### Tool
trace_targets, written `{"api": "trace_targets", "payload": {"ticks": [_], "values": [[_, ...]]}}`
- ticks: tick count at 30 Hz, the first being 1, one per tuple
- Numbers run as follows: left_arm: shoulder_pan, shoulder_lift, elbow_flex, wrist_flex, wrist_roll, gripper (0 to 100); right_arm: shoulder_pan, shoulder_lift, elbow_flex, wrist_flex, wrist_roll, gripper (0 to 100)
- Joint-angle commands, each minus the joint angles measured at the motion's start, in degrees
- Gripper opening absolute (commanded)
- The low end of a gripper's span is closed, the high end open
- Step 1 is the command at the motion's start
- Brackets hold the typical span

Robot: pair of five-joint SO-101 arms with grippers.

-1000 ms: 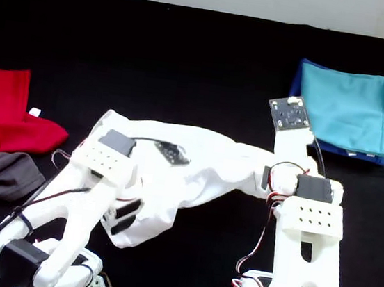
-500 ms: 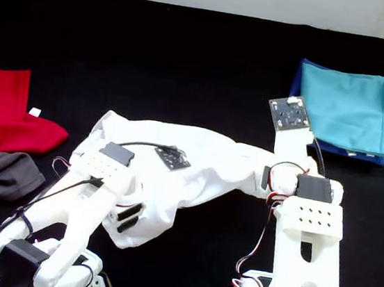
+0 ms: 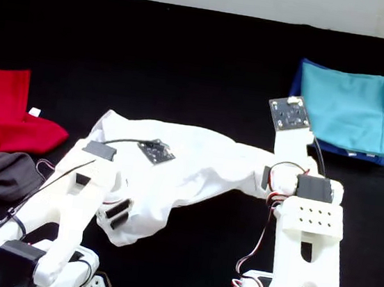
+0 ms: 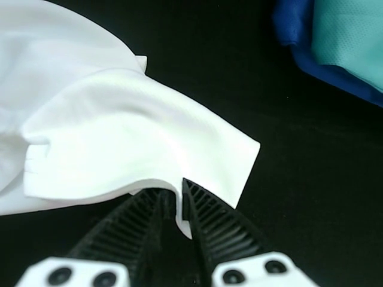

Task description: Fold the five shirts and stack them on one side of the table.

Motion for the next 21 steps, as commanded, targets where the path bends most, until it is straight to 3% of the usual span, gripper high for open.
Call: {"api": "trace_targets", "payload": {"ticks": [1, 10, 14, 15, 21], "values": [[-0.4, -0.92, 1.36, -3.25, -0.53, 13, 0.57, -1.36, -0.75, -0.75, 0.7, 0.7], [-0.4, -0.92, 3.3, -6.33, -0.7, 13, 0.57, -1.36, -0.75, -0.75, 0.7, 0.7], [-0.48, -1.36, 2.77, -6.07, -0.53, 0, 0.57, -1.36, -0.75, -0.75, 0.7, 0.7], [-0.66, -1.45, 2.07, -5.89, -0.53, 2, 0.57, -1.36, -0.66, -0.75, 0.53, 0.7], [-0.84, -1.45, -10.15, 6.86, -0.53, 1, 0.75, -1.01, -0.57, -0.84, 0.35, 0.7]]}}
